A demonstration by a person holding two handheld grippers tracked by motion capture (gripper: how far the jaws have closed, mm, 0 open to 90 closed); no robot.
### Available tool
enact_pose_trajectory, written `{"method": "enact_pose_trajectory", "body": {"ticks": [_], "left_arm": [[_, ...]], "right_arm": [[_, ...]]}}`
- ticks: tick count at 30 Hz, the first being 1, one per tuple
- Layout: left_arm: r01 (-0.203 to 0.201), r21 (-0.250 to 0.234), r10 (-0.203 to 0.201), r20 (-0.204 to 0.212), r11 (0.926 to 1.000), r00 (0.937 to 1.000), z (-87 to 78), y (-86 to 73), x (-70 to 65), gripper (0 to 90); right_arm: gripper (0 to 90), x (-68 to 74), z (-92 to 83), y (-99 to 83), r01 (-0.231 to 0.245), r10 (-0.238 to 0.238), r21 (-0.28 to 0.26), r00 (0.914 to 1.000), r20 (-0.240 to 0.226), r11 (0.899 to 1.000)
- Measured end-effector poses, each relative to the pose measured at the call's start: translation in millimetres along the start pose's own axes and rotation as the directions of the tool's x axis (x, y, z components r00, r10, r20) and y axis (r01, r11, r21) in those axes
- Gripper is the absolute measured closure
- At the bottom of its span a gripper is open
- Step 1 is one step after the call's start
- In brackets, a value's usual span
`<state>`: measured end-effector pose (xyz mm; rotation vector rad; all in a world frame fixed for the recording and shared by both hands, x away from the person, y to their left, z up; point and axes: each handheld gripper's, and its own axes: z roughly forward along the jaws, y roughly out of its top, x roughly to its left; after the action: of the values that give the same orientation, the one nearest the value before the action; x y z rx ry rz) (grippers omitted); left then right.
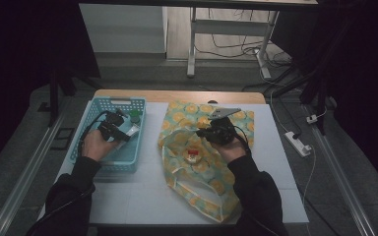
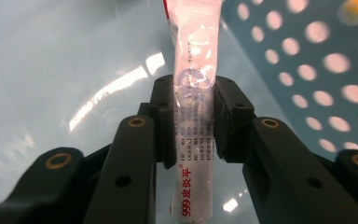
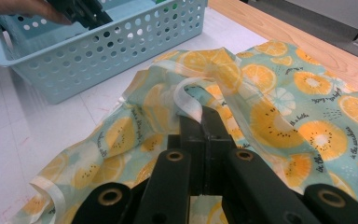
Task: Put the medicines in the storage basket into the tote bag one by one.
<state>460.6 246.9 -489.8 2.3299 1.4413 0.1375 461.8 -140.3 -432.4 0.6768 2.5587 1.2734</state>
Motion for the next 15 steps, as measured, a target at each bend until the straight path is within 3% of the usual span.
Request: {"method": "enact_pose_trajectory", "body": {"ticks": [8,15], "left_arm": [[0.004,-0.087,0.000,0.045,0.9962,0.9990,-20.8,-4.7,-0.4,71.0],[-0.025,-0.156,0.038,0.078,0.9875,0.9962,-36.8,-9.5,-5.2,71.0]], "right_arm": [[90.0,1.3,-1.0,0.8,0.005,-0.005,-0.009,1.0000,0.003,1.000],[90.0,1.0,-1.5,0.7,0.007,-0.007,-0.011,1.0000,0.005,1.000]]}}
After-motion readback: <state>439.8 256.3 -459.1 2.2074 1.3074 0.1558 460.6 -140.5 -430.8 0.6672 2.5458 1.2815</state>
